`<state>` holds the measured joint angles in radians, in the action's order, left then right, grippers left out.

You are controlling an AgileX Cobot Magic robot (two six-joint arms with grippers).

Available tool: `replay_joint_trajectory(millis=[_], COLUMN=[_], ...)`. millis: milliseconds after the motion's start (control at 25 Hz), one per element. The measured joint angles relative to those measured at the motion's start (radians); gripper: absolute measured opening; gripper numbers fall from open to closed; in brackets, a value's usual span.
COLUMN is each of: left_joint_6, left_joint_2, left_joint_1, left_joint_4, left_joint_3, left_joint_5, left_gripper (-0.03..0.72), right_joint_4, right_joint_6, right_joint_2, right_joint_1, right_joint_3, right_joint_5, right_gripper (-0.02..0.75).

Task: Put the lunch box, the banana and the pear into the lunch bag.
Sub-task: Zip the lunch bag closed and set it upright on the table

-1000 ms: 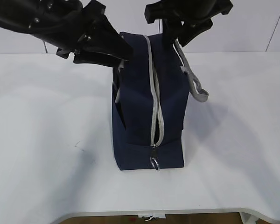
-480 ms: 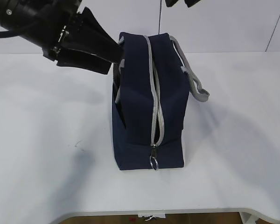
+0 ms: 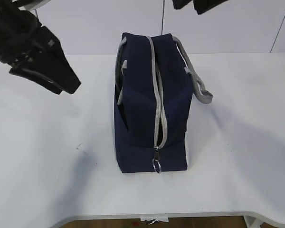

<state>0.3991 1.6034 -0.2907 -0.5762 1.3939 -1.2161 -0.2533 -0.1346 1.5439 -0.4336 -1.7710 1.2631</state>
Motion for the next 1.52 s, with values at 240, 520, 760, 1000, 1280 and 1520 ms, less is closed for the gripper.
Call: replay_joint_trajectory(millis=[240,520,760,1000,1280,1520], left_joint_6=[-0.084,-0.108,-0.112,-0.112,-0.113,-0.115], left_joint_2=[-0.048,-0.053,-0.053,-0.053,-0.053,-0.053], left_joint_1=[-0.006,-0.006,-0.006,-0.006,-0.006,-0.006], left_joint_4=[0.098,0.101,0.103,0.103,0.103,0.087], left_joint_3=[0.0,0.0,0.0,0.0,0.0,0.0], left_joint_5=[-0.007,-0.007,-0.008,-0.009,-0.009,-0.009], left_gripper=[0.34,0.334,0.322,0.322,0.314,0.308], right_joint_4=[0.034,0.138,0.253,0.266,0.267,0.269], right_joint_6=[0.0,0.0,0.0,0.0,0.066,0.081], right_joint_2=[-0.014,-0.007,-0.153,-0.358,-0.604,-0.682], right_joint_1=[0.0,-0.004,-0.043,-0.045,-0.045,-0.045], right_joint_3=[0.06,0.12,0.34,0.669,1.08,1.276], right_joint_5=[0.0,-0.023,-0.255,-0.581,-0.977,-1.275], right_gripper=[0.304,0.298,0.255,0.251,0.249,0.249])
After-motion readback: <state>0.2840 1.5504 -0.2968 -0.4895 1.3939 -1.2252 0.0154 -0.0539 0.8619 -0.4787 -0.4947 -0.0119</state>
